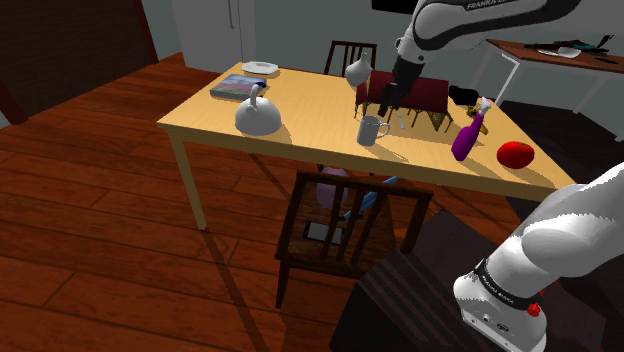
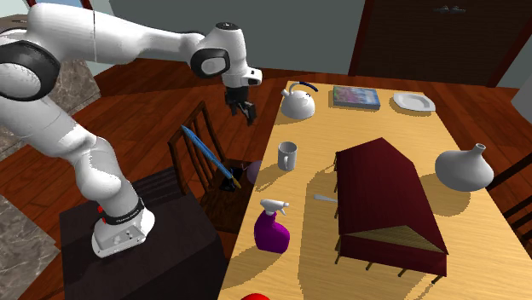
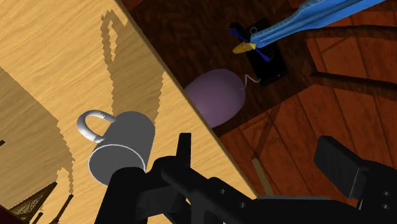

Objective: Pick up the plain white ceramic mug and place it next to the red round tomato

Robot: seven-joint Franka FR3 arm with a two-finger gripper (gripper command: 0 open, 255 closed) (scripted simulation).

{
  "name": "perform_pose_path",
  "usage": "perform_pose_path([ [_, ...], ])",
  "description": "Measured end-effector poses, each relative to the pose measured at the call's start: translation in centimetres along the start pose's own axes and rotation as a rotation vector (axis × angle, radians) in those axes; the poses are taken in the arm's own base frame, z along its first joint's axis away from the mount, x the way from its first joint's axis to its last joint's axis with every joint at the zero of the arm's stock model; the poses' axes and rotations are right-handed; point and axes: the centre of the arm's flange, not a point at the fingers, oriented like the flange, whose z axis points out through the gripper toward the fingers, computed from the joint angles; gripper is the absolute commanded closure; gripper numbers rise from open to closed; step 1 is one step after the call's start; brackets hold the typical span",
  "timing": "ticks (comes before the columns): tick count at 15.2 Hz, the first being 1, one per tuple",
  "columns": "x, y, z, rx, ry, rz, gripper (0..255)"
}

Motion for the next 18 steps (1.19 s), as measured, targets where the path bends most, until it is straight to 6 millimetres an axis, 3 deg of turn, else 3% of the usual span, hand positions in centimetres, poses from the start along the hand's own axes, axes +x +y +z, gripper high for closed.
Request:
perform_pose_path([
  [13,9.9,9.7,10.0,-0.045,-0.040,-0.054,0],
  [18,10.5,10.1,12.9,-0.048,-0.043,-0.059,0],
])
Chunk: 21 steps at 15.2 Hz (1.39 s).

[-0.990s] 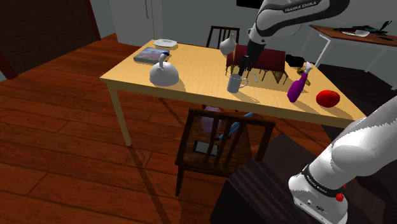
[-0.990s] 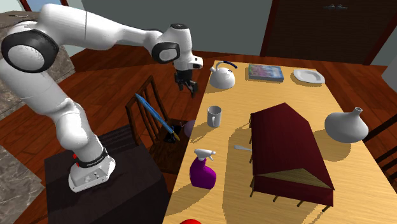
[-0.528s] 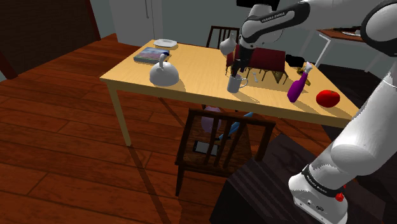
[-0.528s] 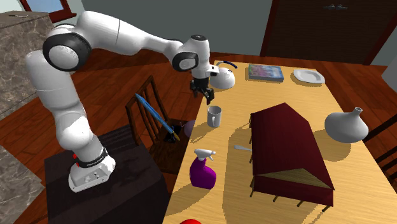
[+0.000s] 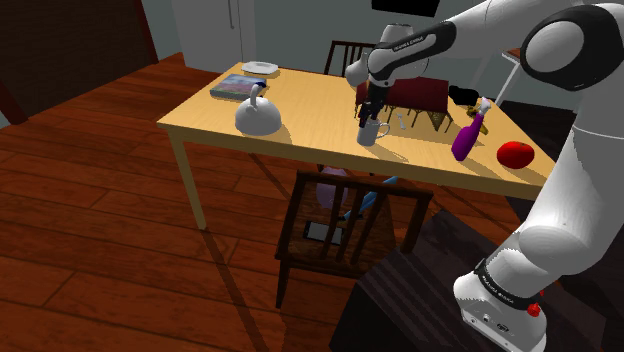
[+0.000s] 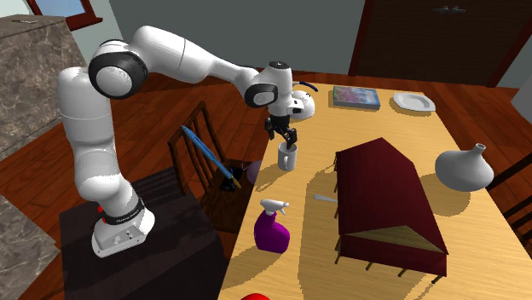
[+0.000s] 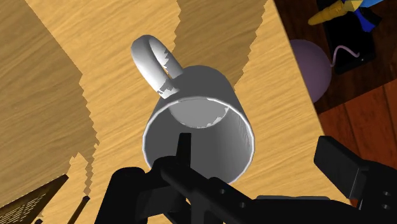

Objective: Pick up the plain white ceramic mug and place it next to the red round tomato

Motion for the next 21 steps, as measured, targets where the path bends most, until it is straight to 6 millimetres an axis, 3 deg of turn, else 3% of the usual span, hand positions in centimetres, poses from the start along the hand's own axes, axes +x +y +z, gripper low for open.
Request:
perform_pose_path([
  [3,0.2,0.0,1.6,0.000,0.000,0.000,0],
  [9,0.1,0.1,2.0,0.000,0.000,0.000,0],
  [10,0.1,0.1,2.0,0.000,0.000,0.000,255],
  [21,0.2,0.1,1.8,0.000,0.000,0.000,255],
])
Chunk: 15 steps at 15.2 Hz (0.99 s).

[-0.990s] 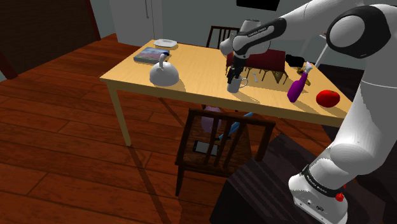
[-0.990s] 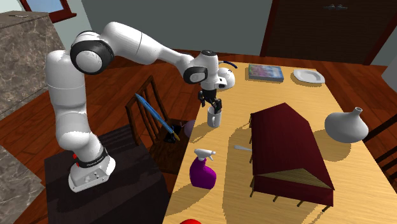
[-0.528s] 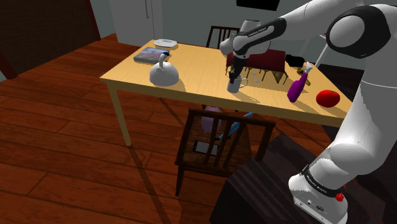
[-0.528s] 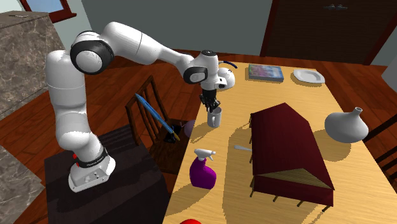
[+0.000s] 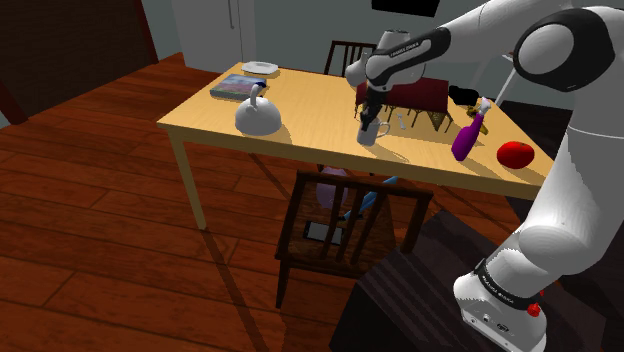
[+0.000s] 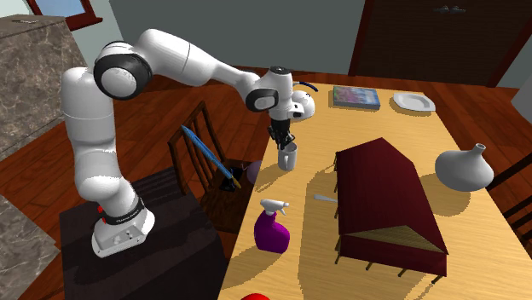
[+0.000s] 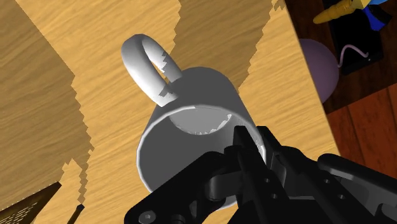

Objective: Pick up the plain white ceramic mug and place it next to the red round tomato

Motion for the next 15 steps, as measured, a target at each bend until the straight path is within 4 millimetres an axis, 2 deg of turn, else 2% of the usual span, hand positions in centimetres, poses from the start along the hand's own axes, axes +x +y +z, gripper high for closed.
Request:
perform_pose_path([
  [15,0.4,0.2,-7.7,0.000,0.001,0.000,255],
])
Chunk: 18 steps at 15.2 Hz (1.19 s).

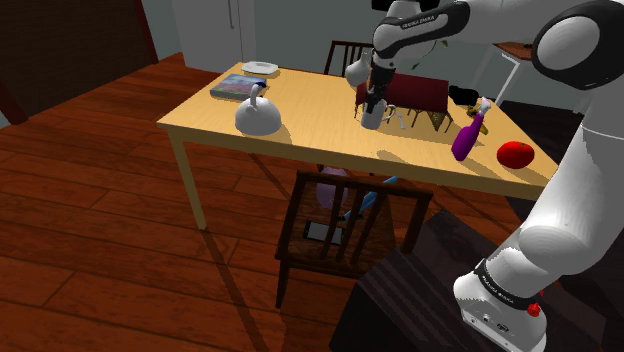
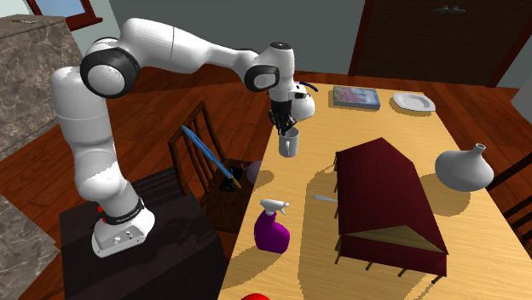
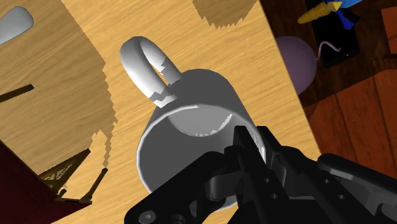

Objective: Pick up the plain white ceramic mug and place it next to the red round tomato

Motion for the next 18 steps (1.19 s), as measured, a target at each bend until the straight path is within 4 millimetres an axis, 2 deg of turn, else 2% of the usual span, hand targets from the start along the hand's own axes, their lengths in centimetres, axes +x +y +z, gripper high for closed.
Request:
perform_pose_path([
  [18,0.7,0.0,-9.3,0.000,0.000,0.000,255],
])
